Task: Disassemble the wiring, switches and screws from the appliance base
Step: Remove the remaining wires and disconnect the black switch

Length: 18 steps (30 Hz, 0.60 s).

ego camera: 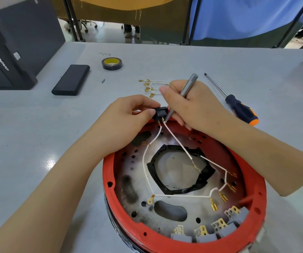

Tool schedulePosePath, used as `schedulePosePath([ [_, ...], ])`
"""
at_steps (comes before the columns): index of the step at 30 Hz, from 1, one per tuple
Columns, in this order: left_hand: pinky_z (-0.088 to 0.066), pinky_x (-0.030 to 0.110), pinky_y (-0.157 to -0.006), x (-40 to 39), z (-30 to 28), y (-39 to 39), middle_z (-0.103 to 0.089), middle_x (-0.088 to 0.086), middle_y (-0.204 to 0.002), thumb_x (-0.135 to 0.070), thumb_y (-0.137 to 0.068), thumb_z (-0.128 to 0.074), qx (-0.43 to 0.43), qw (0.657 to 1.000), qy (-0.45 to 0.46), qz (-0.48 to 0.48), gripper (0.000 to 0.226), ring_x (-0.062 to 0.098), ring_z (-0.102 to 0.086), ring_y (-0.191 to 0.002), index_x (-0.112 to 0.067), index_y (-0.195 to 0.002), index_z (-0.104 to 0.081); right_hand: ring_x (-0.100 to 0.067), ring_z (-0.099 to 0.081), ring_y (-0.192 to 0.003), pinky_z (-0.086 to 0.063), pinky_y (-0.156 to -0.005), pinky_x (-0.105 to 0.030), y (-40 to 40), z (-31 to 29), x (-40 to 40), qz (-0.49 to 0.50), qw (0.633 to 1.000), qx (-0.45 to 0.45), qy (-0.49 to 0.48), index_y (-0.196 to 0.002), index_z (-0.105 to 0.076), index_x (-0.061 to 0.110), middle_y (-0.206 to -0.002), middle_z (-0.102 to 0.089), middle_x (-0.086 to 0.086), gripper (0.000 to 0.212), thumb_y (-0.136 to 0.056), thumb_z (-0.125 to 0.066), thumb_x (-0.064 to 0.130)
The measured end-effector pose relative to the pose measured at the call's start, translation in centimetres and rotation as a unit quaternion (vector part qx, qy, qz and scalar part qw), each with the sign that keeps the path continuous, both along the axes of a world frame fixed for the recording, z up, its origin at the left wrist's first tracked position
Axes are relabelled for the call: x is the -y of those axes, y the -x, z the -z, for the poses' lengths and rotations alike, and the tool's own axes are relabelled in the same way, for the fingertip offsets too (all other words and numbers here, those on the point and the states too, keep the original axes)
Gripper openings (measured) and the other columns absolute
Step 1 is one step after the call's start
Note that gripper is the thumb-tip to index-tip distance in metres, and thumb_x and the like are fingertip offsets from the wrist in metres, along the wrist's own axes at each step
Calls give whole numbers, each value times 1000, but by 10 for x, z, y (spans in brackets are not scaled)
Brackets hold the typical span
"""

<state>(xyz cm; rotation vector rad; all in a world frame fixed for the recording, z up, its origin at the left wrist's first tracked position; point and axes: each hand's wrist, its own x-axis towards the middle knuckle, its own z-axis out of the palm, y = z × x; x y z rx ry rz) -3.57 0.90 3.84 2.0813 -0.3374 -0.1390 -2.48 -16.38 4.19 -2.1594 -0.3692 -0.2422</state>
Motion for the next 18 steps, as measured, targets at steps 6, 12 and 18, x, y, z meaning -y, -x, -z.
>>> schedulePosePath([
  [6,-50,27,-91,1,1,-1,-70,-16,-91,-24,-94,-55,-8,1000,11,-4,18,3,-66,-89,-34,-102,-68,-11,-37,-27,-29,-36,-12,-2,2,3,17,998,29,-58,-66,-39,-4,-37,-46,-5,47,-98,-49,30],
  [12,-49,27,-93,1,1,-1,-69,-19,-92,-25,-94,-55,-2,1000,5,-1,18,0,-64,-90,-36,-100,-68,-14,-39,-27,-31,-36,-15,-3,3,3,2,998,18,-64,-67,-39,0,-39,-49,-5,47,-97,-50,34],
  [18,-48,30,-96,0,1,-1,-69,-18,-96,-25,-94,-55,2,1000,4,4,18,1,-64,-94,-36,-102,-68,-11,-39,-27,-32,-37,-15,-3,4,2,0,998,23,-57,-63,-38,8,-39,-49,-2,45,-97,-50,34],
])
